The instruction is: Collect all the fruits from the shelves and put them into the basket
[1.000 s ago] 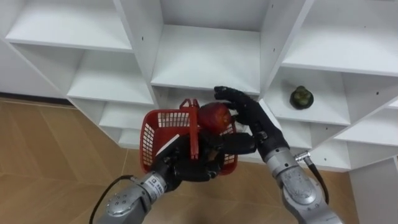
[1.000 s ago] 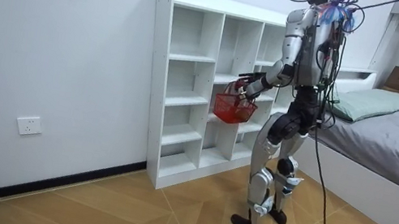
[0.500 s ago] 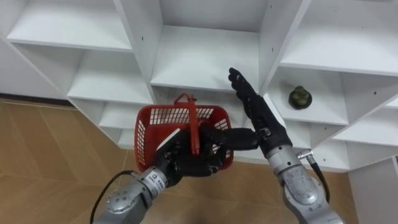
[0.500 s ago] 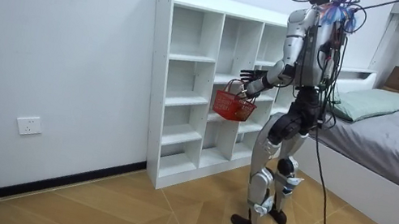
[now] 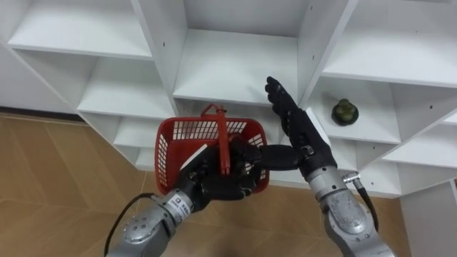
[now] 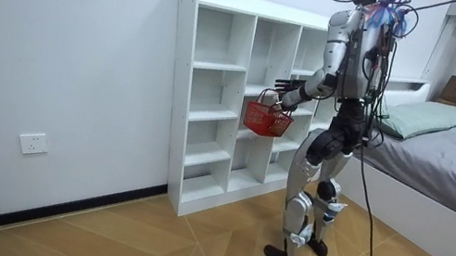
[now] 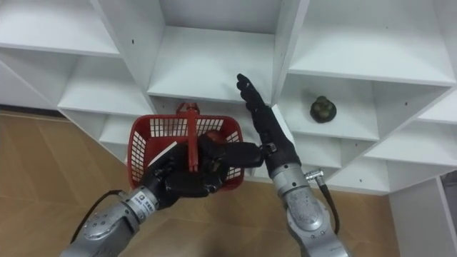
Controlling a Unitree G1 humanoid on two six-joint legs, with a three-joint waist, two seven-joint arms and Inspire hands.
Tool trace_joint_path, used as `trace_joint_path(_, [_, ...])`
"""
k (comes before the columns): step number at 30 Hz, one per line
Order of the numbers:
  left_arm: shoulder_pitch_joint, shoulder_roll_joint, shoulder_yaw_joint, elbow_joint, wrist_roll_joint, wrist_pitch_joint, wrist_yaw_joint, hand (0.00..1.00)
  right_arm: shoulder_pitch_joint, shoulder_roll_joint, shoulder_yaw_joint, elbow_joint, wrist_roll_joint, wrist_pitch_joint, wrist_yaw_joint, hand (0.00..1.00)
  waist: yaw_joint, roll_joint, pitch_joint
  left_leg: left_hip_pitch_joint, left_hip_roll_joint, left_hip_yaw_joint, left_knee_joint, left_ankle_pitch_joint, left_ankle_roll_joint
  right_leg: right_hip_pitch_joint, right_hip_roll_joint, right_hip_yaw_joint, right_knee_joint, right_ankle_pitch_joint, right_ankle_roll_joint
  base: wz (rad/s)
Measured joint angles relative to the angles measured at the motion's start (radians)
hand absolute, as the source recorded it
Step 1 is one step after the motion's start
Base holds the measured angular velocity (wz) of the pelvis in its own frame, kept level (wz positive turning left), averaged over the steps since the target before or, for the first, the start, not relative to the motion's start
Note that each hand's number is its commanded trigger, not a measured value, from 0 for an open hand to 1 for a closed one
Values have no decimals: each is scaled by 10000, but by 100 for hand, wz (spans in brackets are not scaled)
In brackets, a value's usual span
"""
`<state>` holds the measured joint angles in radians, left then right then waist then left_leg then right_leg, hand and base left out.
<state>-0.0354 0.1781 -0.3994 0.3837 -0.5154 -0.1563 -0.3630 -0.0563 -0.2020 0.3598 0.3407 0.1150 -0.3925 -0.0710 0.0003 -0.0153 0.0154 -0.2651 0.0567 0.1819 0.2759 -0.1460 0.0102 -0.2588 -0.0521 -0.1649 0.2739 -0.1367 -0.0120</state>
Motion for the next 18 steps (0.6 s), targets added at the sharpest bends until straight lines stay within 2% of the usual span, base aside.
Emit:
trace_joint_path(6, [3, 9, -3, 1, 1, 0, 5, 100, 17, -1, 0, 5, 1, -5, -9, 0, -7, -62, 53, 131, 1, 0, -18, -5, -7, 148, 1, 6, -54, -1, 1, 0])
trace_joint_path(11, [60, 149, -2, -9, 35, 1, 6, 100, 155, 84, -2, -22, -279, -3, -250, 0, -166, -55, 50, 169, 12, 5, -40, -17, -22, 197, 22, 33, -155, 5, -4, 0])
trace_joint_path(14, [301, 209, -2, 10, 58, 4, 6, 100, 282, 122, 12, 55, -506, 0, -490, 0, -272, -53, 53, 315, 19, 74, -110, -35, -46, 306, 39, 131, -191, 31, -13, -10])
trace_joint_path(18, [455, 313, 59, 6, 34, 3, 9, 100, 561, -89, -9, 113, -681, -49, -758, 0, -248, -45, 49, 459, 10, 250, -217, -55, -76, 332, 116, 264, -223, 31, -15, -12])
